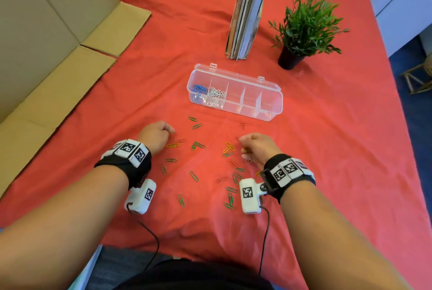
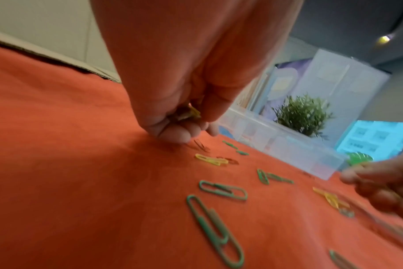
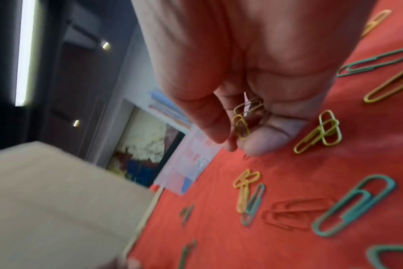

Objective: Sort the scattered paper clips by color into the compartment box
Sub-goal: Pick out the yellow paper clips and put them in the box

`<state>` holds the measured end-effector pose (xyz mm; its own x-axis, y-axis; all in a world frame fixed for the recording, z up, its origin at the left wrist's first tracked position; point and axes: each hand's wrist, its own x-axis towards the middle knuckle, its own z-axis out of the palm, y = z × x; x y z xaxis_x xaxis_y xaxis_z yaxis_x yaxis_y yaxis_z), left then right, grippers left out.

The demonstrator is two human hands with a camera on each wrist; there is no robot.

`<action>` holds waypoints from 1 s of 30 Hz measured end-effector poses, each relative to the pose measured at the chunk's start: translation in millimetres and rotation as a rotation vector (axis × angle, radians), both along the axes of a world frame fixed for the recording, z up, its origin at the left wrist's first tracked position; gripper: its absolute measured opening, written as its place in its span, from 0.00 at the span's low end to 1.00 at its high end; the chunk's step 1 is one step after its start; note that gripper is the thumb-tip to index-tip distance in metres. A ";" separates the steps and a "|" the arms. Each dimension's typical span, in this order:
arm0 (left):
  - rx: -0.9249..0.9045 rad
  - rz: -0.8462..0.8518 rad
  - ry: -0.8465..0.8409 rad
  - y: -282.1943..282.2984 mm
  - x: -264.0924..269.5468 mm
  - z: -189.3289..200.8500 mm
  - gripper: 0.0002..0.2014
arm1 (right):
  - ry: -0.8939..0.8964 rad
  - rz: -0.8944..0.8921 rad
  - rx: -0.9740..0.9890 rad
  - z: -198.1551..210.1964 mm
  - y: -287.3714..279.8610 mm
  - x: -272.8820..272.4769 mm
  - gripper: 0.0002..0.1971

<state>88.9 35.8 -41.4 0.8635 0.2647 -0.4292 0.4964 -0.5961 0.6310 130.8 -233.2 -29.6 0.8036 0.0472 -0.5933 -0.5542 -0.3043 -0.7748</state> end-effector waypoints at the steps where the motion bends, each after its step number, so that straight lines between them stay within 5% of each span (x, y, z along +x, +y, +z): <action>1: 0.038 -0.020 -0.005 -1.9 -1.4 -1.1 0.11 | -0.070 0.104 -0.150 -5.0 3.2 0.7 0.09; 3: 0.176 -0.076 -0.053 -5.7 -6.3 -5.0 0.09 | -0.222 0.283 -0.444 -11.9 12.0 0.5 0.01; 5: 0.279 -0.129 -0.103 -9.2 -13.6 -10.3 0.07 | -0.283 0.368 -0.609 -19.2 19.7 0.0 0.11; 8: 0.327 -0.168 -0.117 -12.7 -21.9 -16.9 0.09 | -0.301 0.468 -0.744 -25.7 30.9 -1.5 0.24; 14: 0.334 -0.213 -0.128 -19.3 -21.7 -18.8 0.07 | -0.270 0.591 -0.861 -23.7 41.2 -6.3 0.20; 17: 0.296 -0.212 -0.114 -24.8 -20.3 -11.2 0.07 | -0.275 0.576 -0.723 -16.3 30.7 -2.7 0.13; 19: 0.211 -0.177 -0.111 -31.0 -19.1 -2.4 0.07 | -0.264 0.398 -0.516 -12.6 16.2 0.5 0.04; 22: -0.050 -0.161 -0.049 -45.5 -11.7 7.2 0.10 | -0.107 0.022 -0.041 -6.4 -12.7 2.7 0.13; 25: -0.362 -0.053 0.092 -71.1 -0.2 19.1 0.15 | 0.050 -0.247 0.317 8.0 -41.6 0.6 0.12; 27: -0.469 0.046 0.137 -89.8 7.1 24.5 0.14 | 0.103 -0.292 0.335 8.5 -56.2 -0.5 0.10; 30: -0.381 -0.017 0.108 -112.3 17.1 25.5 0.20 | -0.011 -0.023 -0.062 -4.2 -63.8 -3.4 0.10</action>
<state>106.0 -76.5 -15.9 0.8110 0.0553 -0.5825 0.5641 -0.3379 0.7534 127.4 -297.0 -33.8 0.8107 -0.0082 -0.5853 -0.5529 -0.3394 -0.7610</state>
